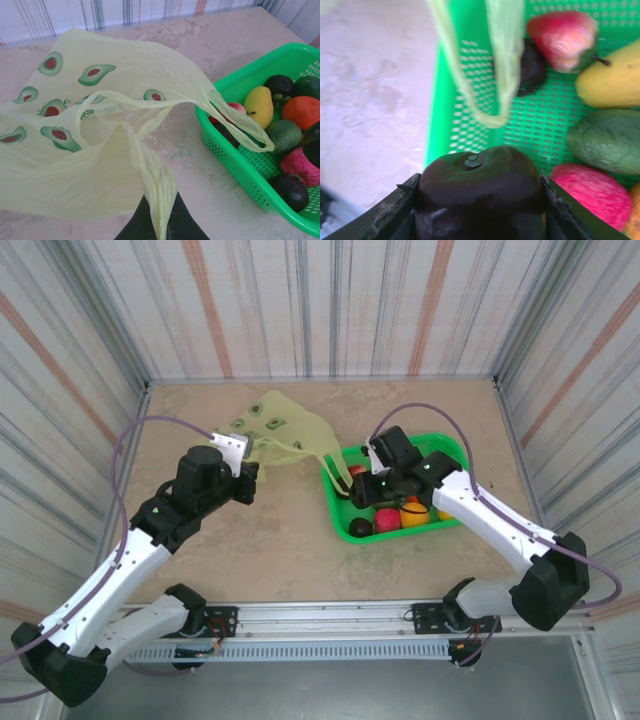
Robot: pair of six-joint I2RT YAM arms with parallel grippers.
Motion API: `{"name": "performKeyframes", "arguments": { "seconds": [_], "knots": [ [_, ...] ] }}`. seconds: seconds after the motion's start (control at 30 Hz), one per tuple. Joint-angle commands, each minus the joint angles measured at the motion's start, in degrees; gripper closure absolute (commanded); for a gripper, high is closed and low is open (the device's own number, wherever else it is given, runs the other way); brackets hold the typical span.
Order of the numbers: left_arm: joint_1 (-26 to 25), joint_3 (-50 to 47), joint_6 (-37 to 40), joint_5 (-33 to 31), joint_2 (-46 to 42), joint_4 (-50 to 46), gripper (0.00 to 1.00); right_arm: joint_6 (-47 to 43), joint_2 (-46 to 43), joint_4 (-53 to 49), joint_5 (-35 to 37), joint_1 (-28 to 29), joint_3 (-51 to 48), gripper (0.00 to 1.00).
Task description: Place the fake fruits into the plastic bag and tie a complex knot
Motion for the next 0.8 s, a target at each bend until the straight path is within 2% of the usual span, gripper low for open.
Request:
{"name": "performKeyframes", "arguments": {
  "seconds": [0.0,0.17,0.3,0.4,0.53,0.77],
  "knots": [
    [0.25,-0.16,0.82,2.52,-0.67,0.89,1.00,-1.59,-1.57,0.36,-4.91,1.45,4.40,0.50],
    [0.19,-1.87,0.60,4.35,-3.08,1.44,1.00,1.75,5.58,8.77,-10.39,1.53,10.06,0.50],
    [0.26,-3.38,0.59,4.00,-3.77,1.77,1.00,4.32,16.03,16.31,-15.67,2.26,17.68,0.51],
    [0.25,-3.73,0.56,3.93,-3.18,2.29,1.00,5.74,24.45,18.12,-17.80,3.32,25.21,0.51],
    [0.31,-3.51,0.60,3.61,-2.64,2.12,1.00,7.65,33.13,19.80,-17.87,5.24,31.53,0.53],
    [1.28,-3.05,0.37,3.81,-2.72,2.38,1.00,12.69,37.52,27.31,-14.78,8.14,29.88,0.53]
  ]
}}
